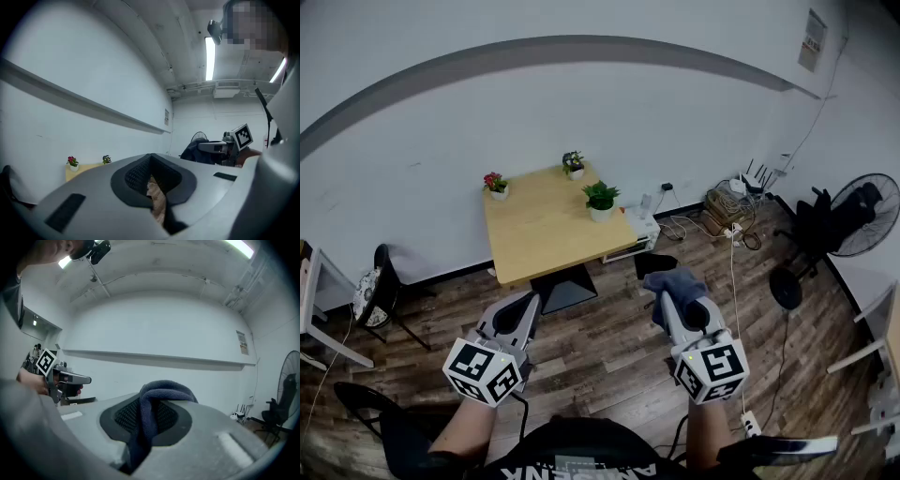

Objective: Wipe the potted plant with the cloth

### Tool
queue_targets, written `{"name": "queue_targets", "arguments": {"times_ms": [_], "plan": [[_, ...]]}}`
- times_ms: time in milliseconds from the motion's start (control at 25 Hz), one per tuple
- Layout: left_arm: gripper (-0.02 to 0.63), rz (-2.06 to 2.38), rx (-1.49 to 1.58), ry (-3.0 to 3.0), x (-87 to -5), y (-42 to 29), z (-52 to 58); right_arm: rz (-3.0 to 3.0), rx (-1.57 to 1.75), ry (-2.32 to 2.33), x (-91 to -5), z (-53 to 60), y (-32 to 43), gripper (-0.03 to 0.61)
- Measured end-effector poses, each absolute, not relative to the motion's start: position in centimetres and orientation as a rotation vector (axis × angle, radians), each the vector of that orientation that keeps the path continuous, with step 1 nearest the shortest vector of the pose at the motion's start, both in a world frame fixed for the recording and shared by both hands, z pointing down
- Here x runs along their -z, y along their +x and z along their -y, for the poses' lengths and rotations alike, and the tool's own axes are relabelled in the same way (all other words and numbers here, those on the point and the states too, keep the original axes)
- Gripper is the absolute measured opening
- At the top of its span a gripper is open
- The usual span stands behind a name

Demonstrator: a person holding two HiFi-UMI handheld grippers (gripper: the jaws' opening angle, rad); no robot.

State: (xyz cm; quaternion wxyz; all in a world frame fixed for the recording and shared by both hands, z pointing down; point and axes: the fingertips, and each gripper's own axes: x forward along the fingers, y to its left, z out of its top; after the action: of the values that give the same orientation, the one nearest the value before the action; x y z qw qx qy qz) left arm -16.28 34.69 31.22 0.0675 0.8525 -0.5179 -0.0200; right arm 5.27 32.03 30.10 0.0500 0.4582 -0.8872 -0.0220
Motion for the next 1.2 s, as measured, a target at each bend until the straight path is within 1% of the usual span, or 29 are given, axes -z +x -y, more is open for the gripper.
{"name": "queue_targets", "arguments": {"times_ms": [160,360,600,760,1200], "plan": [[0.002,1.505,0.121,2.582,-30.8,-16.4,-35.5,2.690,0.042,1.419,-30.6,-32.2,5.4,0.049],[0.002,1.469,0.128,2.597,-30.5,-16.3,-35.7,2.699,0.054,1.429,-30.0,-32.0,5.0,0.049],[0.002,1.582,0.054,2.567,-31.2,-17.6,-34.9,2.740,0.021,1.440,-30.1,-32.4,4.6,0.051],[0.002,1.529,0.072,2.575,-31.2,-17.6,-35.3,2.730,0.076,1.387,-30.4,-32.7,3.0,0.051],[0.002,1.479,0.017,2.657,-32.6,-21.0,-34.2,2.693,0.024,1.503,-31.2,-31.7,0.8,0.051]]}}
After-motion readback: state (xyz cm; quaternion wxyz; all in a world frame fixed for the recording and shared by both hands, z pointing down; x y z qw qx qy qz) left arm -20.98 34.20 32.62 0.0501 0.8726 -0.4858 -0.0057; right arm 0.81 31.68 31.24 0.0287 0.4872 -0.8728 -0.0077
